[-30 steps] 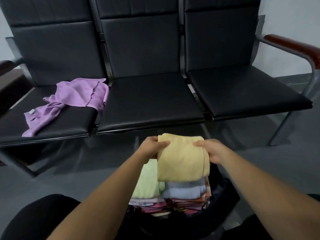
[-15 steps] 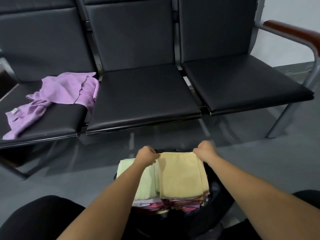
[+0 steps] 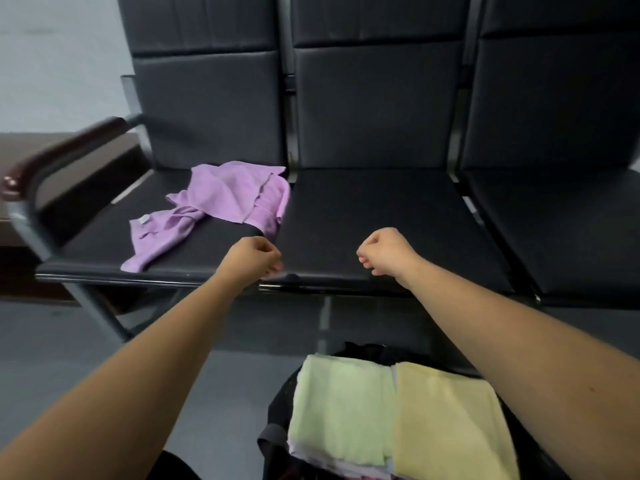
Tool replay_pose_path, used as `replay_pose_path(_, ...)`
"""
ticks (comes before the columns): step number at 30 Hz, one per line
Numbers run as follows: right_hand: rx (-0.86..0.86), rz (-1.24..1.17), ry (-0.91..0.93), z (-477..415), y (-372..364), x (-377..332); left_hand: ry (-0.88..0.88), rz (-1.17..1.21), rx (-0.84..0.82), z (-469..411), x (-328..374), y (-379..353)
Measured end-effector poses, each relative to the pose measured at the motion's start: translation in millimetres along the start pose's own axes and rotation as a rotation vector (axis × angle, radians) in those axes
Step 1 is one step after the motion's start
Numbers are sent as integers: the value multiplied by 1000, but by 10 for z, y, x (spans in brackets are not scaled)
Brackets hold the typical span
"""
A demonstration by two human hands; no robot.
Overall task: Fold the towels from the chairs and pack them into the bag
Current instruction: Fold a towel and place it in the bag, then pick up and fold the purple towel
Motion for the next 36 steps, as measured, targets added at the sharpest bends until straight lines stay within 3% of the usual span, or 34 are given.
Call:
replay_pose_path(4, -16, 45, 99, -228, -500, -413, 32, -142, 214, -259, -382, 356)
replay_pose_path(7, -25, 70, 157, -463, -868, -625, 22, -211, 256, -503, -603, 469)
replay_pose_path(14, -21, 142, 278, -1096, -1567, -1067, -191, -360, 383, -1447, -810, 638)
replay_pose_path(21, -138, 237, 349, -1589, -2079, -1238, -302, -612, 138, -2163, -904, 533)
replay_pose_path(26, -121, 453, 362, -1679, -2228, -1163, -309, -559, 227, -2147, -980, 500)
replay_pose_path(30, -89, 279, 389, -1650, -2179, -1237, -262, -516, 298, -2083, -904, 581)
replay_pose_path(36, -40, -398, 326, -1408, -1573, -1918, -149, -97, 545, -1891, -378, 1005)
Point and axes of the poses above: each hand's wrist, its own z-axis away from the middle knuckle, its own y-axis out of the back of the hand, x = y × z, the point moved 1 cm from there along -z, towards the middle knuckle, and after that the axes turned 6 degrees about x, right-handed, at the moved point
